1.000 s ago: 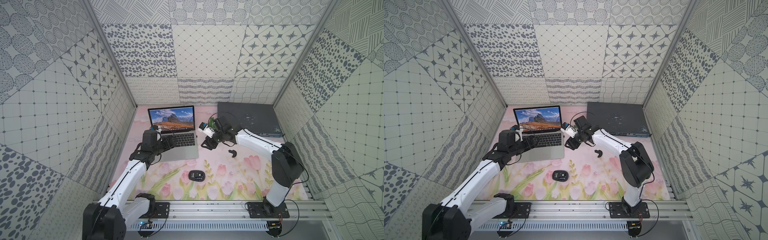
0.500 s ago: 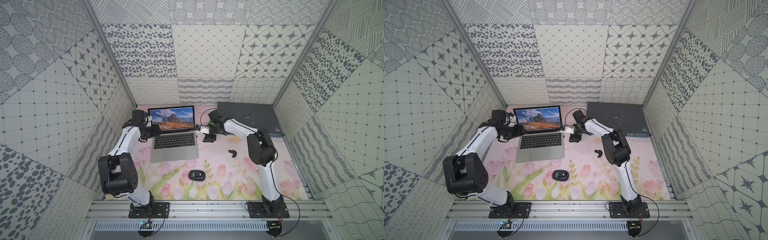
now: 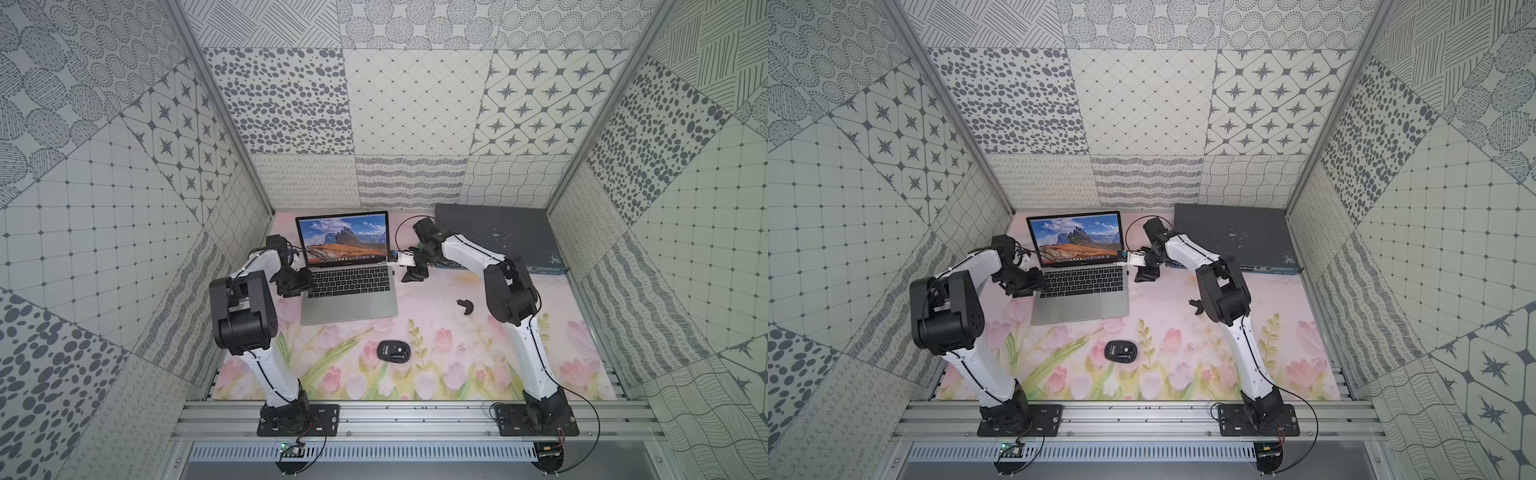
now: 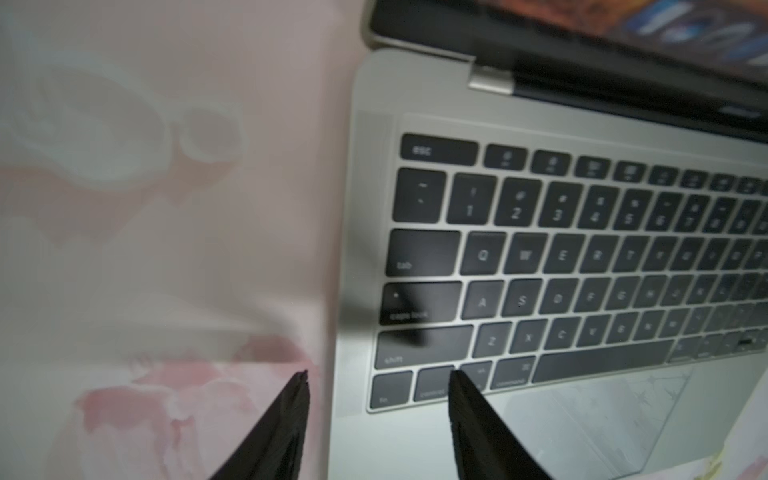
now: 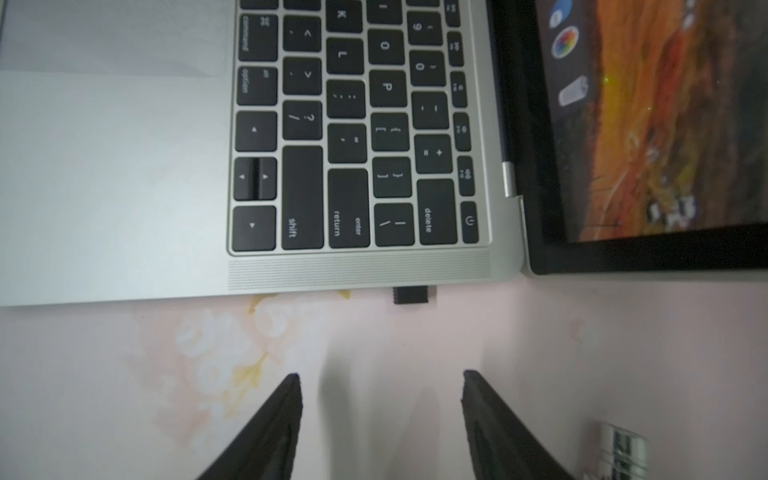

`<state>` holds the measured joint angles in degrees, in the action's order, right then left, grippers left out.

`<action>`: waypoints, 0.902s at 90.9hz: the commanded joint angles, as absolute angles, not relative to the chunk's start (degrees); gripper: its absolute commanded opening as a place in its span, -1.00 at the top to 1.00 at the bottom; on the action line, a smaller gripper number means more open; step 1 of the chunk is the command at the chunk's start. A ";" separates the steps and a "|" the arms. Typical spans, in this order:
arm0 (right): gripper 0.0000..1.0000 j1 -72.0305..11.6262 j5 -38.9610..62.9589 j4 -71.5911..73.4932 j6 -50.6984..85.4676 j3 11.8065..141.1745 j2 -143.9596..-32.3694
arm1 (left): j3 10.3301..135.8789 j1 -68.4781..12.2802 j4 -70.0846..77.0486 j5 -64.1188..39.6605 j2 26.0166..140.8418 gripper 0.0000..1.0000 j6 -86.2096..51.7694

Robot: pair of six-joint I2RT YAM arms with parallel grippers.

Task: Remove the wireless mouse receiver from the laptop
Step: Take out the USB plug from the USB port.

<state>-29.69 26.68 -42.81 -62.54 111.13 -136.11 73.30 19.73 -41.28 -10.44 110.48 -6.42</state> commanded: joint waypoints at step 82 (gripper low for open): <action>0.21 -33.75 26.38 -57.51 -67.86 129.61 -149.30 | 76.99 21.50 -40.17 -8.75 117.62 0.00 -3.77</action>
<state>-32.23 28.23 -52.14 -67.37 127.17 -145.38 78.22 21.32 -43.77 -10.61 115.22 -5.37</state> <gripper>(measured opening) 0.407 0.498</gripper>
